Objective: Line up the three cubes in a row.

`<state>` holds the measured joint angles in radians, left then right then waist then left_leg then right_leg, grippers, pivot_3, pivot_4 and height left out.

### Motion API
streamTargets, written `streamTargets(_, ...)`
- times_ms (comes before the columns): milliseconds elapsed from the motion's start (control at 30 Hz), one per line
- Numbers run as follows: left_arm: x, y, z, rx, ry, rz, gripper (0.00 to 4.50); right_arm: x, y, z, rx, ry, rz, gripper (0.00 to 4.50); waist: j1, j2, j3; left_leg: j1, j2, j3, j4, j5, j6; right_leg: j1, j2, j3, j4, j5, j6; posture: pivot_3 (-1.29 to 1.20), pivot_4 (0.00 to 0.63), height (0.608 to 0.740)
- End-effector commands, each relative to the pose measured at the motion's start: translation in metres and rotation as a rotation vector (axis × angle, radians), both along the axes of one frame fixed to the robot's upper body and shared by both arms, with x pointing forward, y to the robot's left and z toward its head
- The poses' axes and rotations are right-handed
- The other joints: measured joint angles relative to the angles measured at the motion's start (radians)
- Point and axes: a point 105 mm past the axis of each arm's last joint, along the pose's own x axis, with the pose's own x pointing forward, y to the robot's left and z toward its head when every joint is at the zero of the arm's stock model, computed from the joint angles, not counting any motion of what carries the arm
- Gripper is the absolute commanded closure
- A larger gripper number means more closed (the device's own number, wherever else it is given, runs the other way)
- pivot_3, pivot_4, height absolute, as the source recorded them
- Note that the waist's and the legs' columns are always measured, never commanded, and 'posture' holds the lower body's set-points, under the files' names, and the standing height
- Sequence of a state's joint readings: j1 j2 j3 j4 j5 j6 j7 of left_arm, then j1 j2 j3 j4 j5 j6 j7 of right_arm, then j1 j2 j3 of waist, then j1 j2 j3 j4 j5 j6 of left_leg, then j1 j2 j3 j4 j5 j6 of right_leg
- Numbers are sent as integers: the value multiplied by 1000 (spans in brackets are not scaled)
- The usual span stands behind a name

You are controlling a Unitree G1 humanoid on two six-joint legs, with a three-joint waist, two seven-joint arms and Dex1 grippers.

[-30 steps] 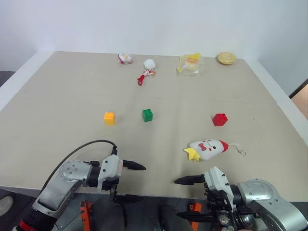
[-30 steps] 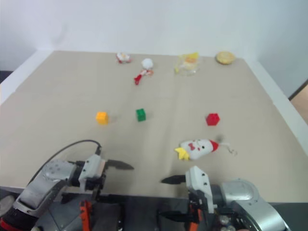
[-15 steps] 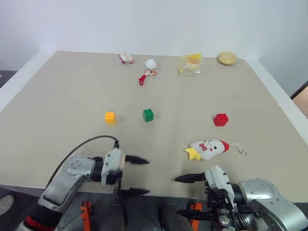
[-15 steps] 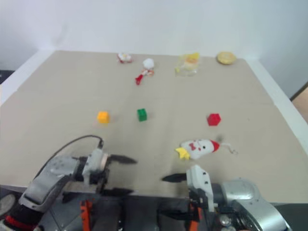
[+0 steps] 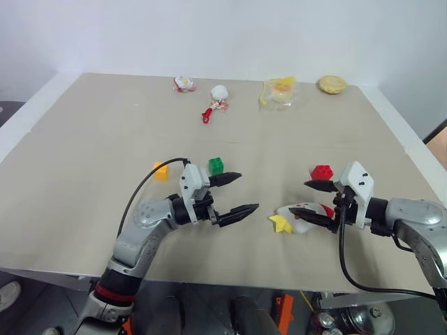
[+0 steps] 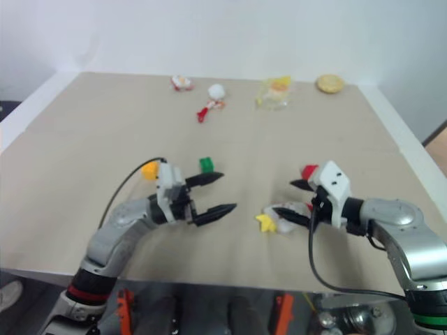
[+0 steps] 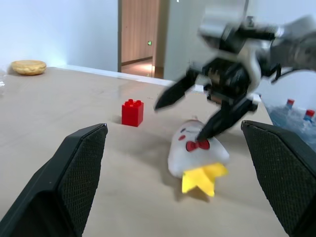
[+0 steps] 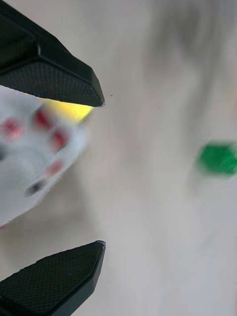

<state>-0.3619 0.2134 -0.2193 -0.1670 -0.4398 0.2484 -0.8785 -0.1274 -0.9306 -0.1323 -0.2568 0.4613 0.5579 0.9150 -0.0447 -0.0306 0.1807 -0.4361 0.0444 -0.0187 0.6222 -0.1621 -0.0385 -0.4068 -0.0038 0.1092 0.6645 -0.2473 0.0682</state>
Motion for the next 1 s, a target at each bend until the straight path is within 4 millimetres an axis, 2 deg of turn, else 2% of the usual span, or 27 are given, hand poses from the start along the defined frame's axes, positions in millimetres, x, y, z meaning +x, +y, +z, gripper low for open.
streamTargets(33,-2,-4,10,-14,-43,-19,9,-3,-7,-7,-43,49,-22,0,-1,0,0,0,0,0,0,0,0,0,0,0,0,0,0,0,150,740)
streamTargets(67,-2,-4,10,-14,-44,-20,9,-3,-7,-11,-37,65,-29,0,-2,1,0,0,0,0,0,0,0,0,0,0,0,0,0,0,150,740)
streamTargets(100,-2,-4,10,-13,-44,-21,0,-3,-8,-14,-35,75,-35,542,-2,1,0,1,0,0,0,0,0,0,0,0,0,0,0,0,150,740)
streamTargets(267,-2,-4,9,-5,-46,-25,0,-2,-12,-20,-32,94,-73,2177,-1,1,0,1,0,0,5,0,1,2,0,0,0,0,-4,0,150,740)
streamTargets(500,2,-7,11,-8,-48,-30,0,-3,-9,-17,37,91,-105,4480,-1,0,0,0,0,1,11,0,1,3,0,1,0,2,-2,0,150,740)
streamTargets(633,4,-11,11,-9,-50,-41,0,-2,-8,-1,137,29,-146,4480,-1,0,0,0,0,1,11,0,1,3,0,1,0,2,-2,0,150,740)
streamTargets(700,6,-14,13,-17,-51,-49,0,7,-18,24,221,-90,-231,4480,-2,1,0,-1,0,1,11,0,1,2,0,2,0,3,-2,0,150,740)
streamTargets(767,8,-20,16,-31,-49,-64,0,19,-42,54,284,-272,-388,4480,-2,1,0,-2,0,1,11,0,1,1,0,2,0,3,-1,0,150,740)
streamTargets(833,10,-28,18,-44,-48,-78,0,25,-70,72,325,-386,-557,4480,-2,2,0,-2,-1,1,11,0,1,1,0,2,0,3,-1,0,150,740)
streamTargets(933,15,-43,22,-67,-49,-96,0,26,-110,88,371,-506,-813,4480,1,2,0,-3,-2,0,11,0,1,1,-1,2,0,3,0,0,150,740)
streamTargets(1000,17,-53,24,-76,-54,-108,0,25,-131,88,340,-532,-962,4480,0,2,0,-3,-2,0,11,0,1,1,-1,2,-1,3,0,0,150,740)
